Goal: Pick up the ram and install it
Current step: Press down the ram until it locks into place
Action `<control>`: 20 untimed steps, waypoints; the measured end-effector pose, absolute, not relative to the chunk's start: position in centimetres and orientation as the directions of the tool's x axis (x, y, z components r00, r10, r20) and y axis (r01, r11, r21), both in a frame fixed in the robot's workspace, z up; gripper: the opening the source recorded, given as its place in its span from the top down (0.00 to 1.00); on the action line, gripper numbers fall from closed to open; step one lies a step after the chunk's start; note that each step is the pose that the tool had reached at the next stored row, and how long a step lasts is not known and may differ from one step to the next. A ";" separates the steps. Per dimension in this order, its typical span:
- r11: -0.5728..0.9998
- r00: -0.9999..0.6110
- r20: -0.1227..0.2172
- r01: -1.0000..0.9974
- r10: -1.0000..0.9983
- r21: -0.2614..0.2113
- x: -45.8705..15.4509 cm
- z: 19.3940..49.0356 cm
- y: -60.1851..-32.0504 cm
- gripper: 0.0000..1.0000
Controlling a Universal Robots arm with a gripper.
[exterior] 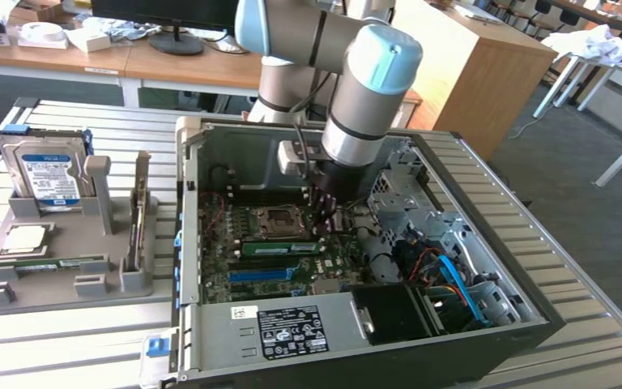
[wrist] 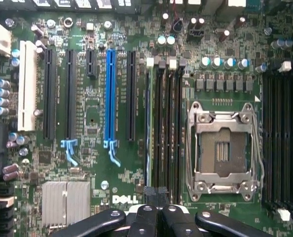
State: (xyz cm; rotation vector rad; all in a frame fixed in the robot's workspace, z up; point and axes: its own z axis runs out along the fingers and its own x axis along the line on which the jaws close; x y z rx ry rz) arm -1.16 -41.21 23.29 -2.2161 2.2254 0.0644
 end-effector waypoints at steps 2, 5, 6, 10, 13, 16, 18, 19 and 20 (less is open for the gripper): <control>0.004 -0.004 -0.029 -1.000 -1.000 0.024 -1.6 23.3 -41.2 0.90; 0.004 -0.004 -0.029 -1.000 -1.000 0.017 -2.1 23.3 -41.2 0.90; 0.004 -0.004 -0.029 -1.000 -1.000 0.014 -2.3 23.3 -41.2 0.90; 0.004 -0.004 -0.029 -1.000 -1.000 0.002 -3.1 23.3 -41.2 0.90; 0.004 -0.003 -0.029 -1.000 -1.000 -0.006 -3.7 23.3 -41.2 0.90; 0.004 -0.003 -0.029 -1.000 -1.000 -0.011 -4.0 23.3 -41.2 0.90; 0.004 -0.003 -0.029 -1.000 -1.000 -0.014 -4.1 23.3 -41.2 0.90; 0.004 -0.003 -0.029 -1.000 -1.000 -0.014 -4.1 23.3 -41.2 0.90; 0.004 -0.003 -0.029 -1.000 -1.000 -0.014 -4.1 23.4 -41.2 0.90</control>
